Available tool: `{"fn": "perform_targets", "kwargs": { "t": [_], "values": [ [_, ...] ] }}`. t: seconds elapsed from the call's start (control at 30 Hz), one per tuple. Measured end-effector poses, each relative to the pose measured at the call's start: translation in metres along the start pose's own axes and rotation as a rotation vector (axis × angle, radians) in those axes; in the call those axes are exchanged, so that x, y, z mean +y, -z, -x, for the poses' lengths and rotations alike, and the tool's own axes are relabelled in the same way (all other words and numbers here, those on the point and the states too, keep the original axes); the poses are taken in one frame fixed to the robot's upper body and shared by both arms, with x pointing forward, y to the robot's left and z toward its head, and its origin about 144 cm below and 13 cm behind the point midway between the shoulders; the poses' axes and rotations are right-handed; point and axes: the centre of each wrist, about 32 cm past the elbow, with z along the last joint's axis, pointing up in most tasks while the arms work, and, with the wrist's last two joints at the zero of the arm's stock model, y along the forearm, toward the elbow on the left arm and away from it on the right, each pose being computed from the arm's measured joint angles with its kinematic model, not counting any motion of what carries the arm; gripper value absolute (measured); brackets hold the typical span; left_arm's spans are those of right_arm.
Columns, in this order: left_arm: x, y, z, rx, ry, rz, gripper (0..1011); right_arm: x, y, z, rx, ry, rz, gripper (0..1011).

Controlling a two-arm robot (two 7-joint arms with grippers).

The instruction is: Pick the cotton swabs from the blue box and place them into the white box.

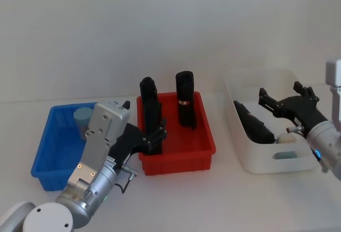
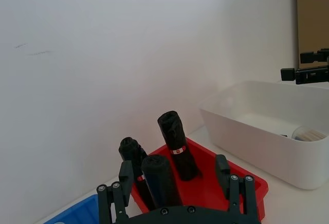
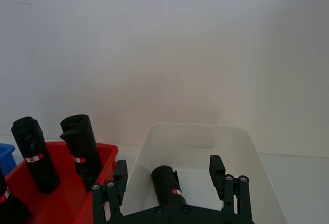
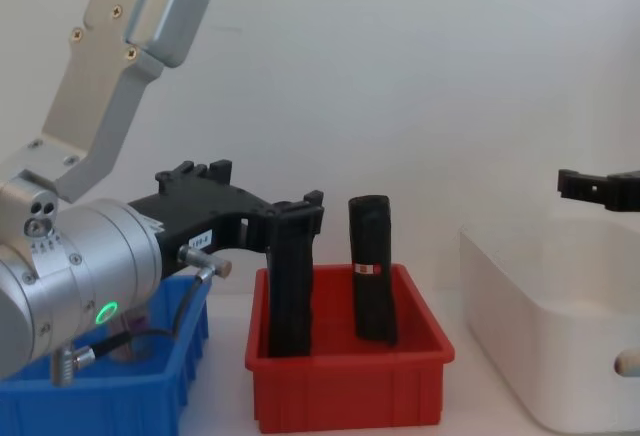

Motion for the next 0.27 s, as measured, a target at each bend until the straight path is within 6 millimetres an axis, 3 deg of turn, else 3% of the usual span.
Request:
{"fn": "perform_targets", "kwargs": {
  "t": [0.27],
  "values": [
    [0.0, 0.0, 0.0, 0.0, 0.0, 0.0, 1004, 0.0, 0.0, 0.0, 0.0, 0.0, 0.0, 1001]
  ]
}}
